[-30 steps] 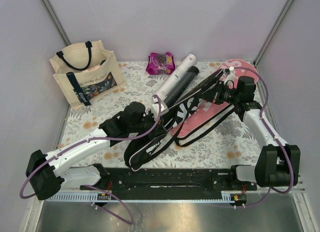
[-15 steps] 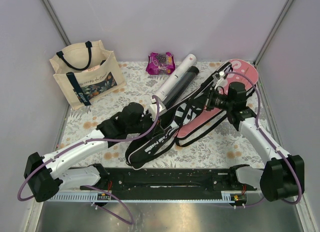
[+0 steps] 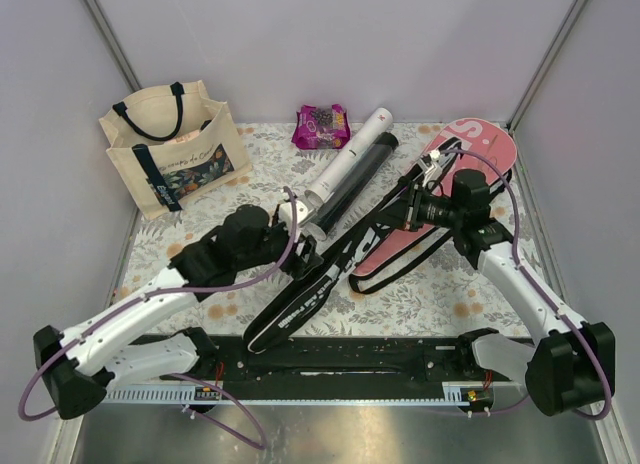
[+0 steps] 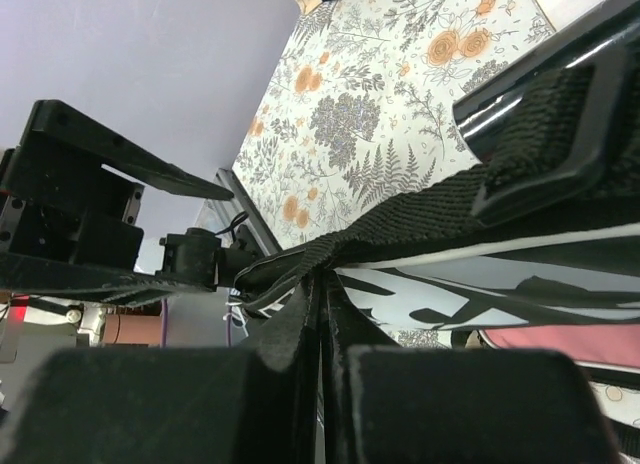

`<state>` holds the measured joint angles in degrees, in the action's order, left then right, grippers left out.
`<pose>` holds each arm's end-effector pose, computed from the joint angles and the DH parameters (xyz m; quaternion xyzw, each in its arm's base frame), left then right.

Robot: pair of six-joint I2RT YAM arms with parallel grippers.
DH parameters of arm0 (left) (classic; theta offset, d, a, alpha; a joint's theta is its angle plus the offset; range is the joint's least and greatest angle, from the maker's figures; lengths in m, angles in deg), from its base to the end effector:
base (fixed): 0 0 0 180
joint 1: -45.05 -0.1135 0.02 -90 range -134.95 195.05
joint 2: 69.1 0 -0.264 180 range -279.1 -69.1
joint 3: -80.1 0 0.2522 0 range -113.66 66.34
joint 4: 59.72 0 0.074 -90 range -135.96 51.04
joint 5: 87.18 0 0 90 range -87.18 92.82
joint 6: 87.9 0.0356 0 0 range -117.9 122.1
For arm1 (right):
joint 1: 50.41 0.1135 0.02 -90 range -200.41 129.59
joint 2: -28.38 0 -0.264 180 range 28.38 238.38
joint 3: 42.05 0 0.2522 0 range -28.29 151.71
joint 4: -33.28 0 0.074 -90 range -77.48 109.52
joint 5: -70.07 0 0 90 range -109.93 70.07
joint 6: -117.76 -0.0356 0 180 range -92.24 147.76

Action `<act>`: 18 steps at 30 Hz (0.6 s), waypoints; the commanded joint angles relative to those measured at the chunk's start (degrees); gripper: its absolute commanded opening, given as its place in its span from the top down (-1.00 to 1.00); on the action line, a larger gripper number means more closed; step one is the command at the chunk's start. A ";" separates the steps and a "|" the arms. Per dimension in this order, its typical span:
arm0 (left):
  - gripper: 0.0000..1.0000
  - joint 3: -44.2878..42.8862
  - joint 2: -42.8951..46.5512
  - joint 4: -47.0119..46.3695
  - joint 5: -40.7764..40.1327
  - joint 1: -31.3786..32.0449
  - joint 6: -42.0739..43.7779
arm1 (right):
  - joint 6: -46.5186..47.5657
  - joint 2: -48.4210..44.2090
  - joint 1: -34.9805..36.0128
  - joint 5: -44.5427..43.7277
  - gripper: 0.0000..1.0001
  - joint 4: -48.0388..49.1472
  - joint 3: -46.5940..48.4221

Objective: Pack up the badminton gear
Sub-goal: Zip the racket bag at the center of the board.

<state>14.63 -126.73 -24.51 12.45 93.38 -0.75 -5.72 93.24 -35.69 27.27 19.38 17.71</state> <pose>0.1454 -0.1723 0.3207 0.3693 0.7683 -0.2884 0.4361 0.2370 0.0893 0.2981 -0.1078 0.7739 0.5148 0.3527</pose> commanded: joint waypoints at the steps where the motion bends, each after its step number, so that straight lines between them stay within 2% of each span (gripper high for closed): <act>1: -0.41 -2.27 7.16 8.41 -6.64 -0.35 1.44 | 1.04 -3.33 -2.06 3.34 1.00 0.49 4.01; 6: -0.43 4.23 14.73 10.80 -2.17 -0.35 4.43 | 0.78 -3.69 -5.75 4.83 1.00 -1.44 4.80; 11: -0.49 7.58 11.32 9.31 5.13 -0.17 4.70 | 0.87 -3.60 -7.07 5.80 1.00 -1.35 5.33; 18: -0.50 8.28 7.62 8.43 5.58 -0.17 5.14 | 0.87 -3.87 -7.77 5.71 1.00 -1.35 4.98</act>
<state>23.03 -119.60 -14.37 15.62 93.36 3.25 -5.46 91.34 -42.71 30.72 15.08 19.08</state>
